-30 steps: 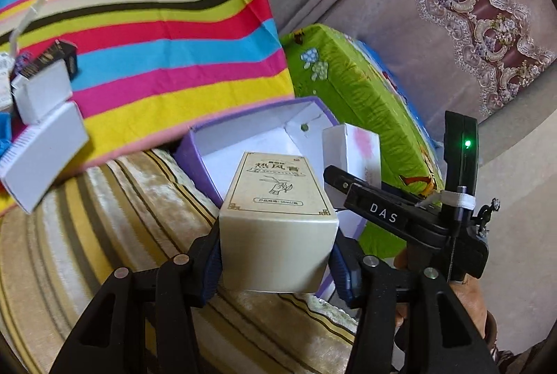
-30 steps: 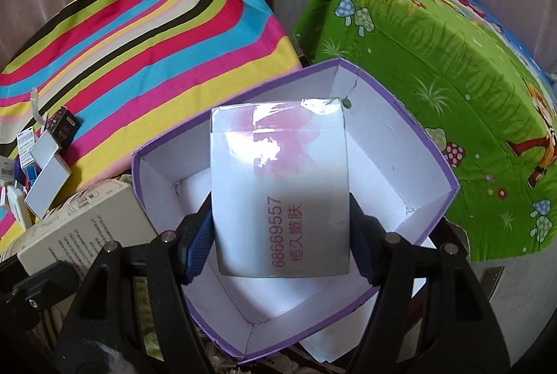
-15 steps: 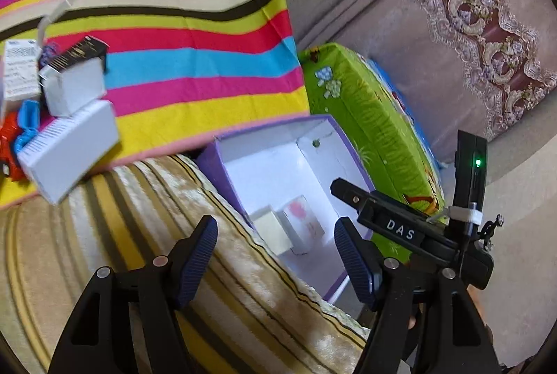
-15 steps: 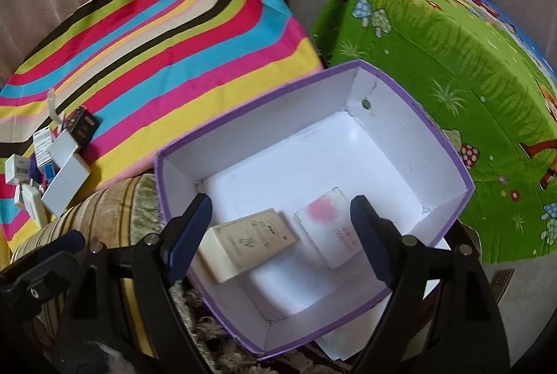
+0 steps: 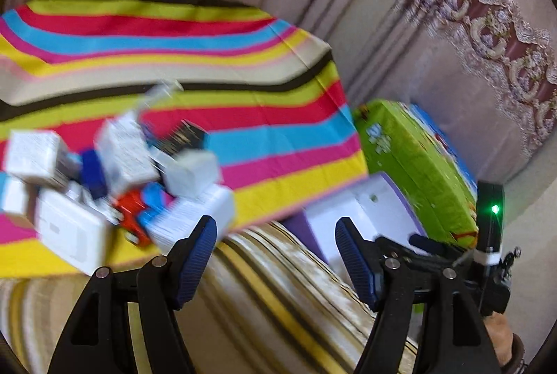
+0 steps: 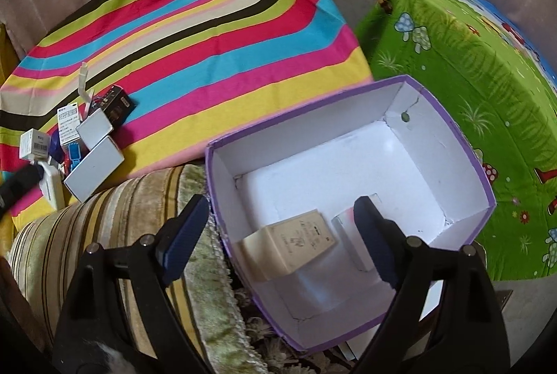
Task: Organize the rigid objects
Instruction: 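Move both tools back over the pile of boxes on the striped table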
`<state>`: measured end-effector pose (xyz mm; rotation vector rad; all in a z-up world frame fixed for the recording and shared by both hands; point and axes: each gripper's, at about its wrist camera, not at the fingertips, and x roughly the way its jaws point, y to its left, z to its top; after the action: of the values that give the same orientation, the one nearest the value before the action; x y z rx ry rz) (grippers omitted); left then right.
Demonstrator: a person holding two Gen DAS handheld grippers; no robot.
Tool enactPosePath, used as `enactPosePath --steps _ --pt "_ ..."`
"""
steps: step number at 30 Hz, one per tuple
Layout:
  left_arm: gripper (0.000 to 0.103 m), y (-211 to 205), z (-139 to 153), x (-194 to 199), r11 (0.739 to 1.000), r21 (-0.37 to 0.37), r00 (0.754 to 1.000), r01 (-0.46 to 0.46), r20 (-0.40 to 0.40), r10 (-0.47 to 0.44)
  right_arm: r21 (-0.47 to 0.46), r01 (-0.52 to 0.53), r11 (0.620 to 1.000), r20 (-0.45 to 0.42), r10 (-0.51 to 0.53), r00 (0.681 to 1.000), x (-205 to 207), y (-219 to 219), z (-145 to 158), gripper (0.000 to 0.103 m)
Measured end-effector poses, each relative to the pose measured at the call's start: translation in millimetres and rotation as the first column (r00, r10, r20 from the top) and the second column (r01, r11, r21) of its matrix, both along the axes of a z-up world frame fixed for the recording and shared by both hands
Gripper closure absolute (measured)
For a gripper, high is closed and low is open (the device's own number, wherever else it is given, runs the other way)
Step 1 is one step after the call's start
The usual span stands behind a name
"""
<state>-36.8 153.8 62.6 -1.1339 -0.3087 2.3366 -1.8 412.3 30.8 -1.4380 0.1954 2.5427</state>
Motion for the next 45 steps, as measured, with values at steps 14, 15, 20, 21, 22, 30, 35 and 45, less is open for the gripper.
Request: enactPosePath --steps 14,15,20,21,22,30,35,45 --pt "0.028 -81 45 -32 0.954 -0.183 0.947 -0.239 -0.262 0.187 0.034 -0.135 0.990 -0.127 0.138 0.982 -14 -49 19 0.015" --pt "0.028 -83 46 -33 0.952 -0.186 0.946 -0.243 -0.263 0.190 0.043 -0.152 0.987 -0.139 0.157 0.978 -16 -54 20 0.014" --pt "0.021 -105 63 -43 0.944 -0.194 0.934 -0.265 -0.295 0.202 0.035 -0.198 0.979 -0.171 0.202 0.964 -27 -79 24 0.014" --pt "0.019 -113 65 -44 0.938 -0.192 0.925 -0.289 -0.308 0.222 0.035 -0.208 0.977 -0.177 0.211 0.961 -29 -83 24 0.014" --pt "0.019 -118 66 -46 0.929 -0.188 0.915 -0.318 -0.318 0.248 0.035 -0.222 0.974 -0.182 0.224 0.957 -32 -88 24 0.014" --pt "0.018 -178 34 -53 0.904 -0.086 0.888 -0.419 -0.245 0.389 0.022 -0.316 0.948 -0.156 0.316 0.936 -47 -119 12 0.014" --pt "0.017 -185 9 -54 0.900 -0.068 0.892 -0.431 -0.187 0.412 -0.029 -0.349 0.937 -0.141 0.342 0.929 -50 -127 3 0.014" --pt "0.005 -166 -20 -55 0.914 -0.116 0.918 -0.389 -0.136 0.373 -0.074 -0.378 0.923 -0.090 0.372 0.924 -57 -133 -11 0.014"
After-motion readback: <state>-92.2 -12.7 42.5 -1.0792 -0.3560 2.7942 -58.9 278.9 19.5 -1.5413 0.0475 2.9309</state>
